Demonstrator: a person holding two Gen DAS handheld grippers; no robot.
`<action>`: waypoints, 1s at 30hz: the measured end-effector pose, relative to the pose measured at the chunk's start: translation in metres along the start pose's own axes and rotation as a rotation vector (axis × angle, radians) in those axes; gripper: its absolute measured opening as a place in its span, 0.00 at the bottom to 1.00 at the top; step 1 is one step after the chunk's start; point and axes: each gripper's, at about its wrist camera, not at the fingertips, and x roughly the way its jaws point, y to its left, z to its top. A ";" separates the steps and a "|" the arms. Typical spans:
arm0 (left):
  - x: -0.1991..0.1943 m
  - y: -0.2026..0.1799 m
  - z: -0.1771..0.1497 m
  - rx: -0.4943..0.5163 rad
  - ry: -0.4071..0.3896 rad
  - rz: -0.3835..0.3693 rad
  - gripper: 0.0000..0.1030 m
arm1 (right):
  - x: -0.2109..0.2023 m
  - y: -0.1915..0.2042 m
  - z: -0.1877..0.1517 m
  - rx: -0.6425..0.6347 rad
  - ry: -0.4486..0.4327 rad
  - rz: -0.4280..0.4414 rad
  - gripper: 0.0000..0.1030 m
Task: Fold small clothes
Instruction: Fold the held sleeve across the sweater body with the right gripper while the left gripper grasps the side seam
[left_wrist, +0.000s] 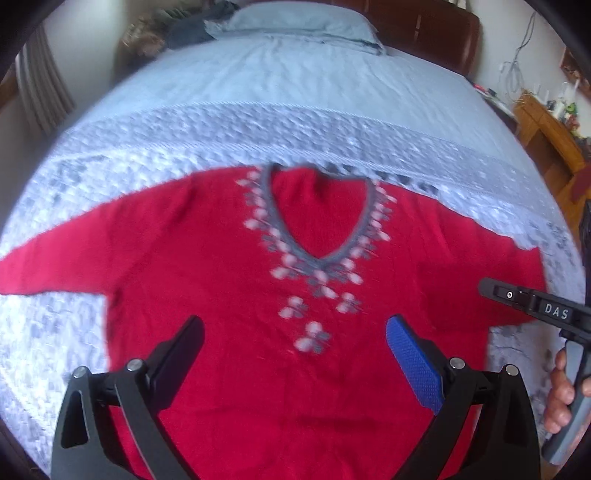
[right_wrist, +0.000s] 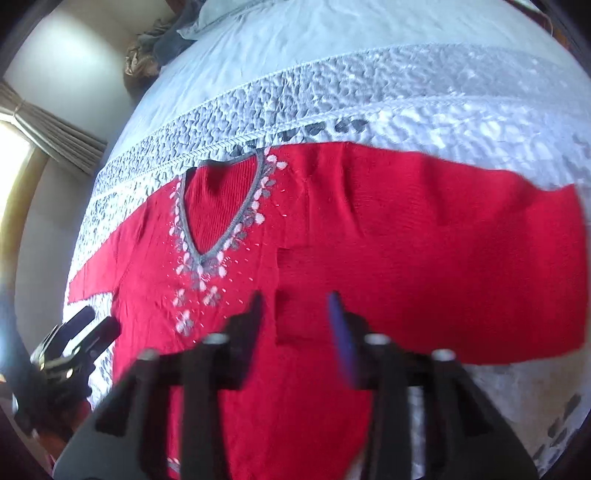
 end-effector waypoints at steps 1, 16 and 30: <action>0.005 -0.007 -0.001 0.000 0.022 -0.062 0.95 | -0.010 -0.005 -0.006 0.001 -0.021 -0.020 0.24; 0.113 -0.099 -0.004 -0.124 0.384 -0.471 0.68 | -0.053 -0.089 -0.120 0.036 -0.135 -0.113 0.24; 0.089 -0.092 0.013 -0.145 0.213 -0.393 0.04 | -0.059 -0.075 -0.138 0.013 -0.190 -0.142 0.29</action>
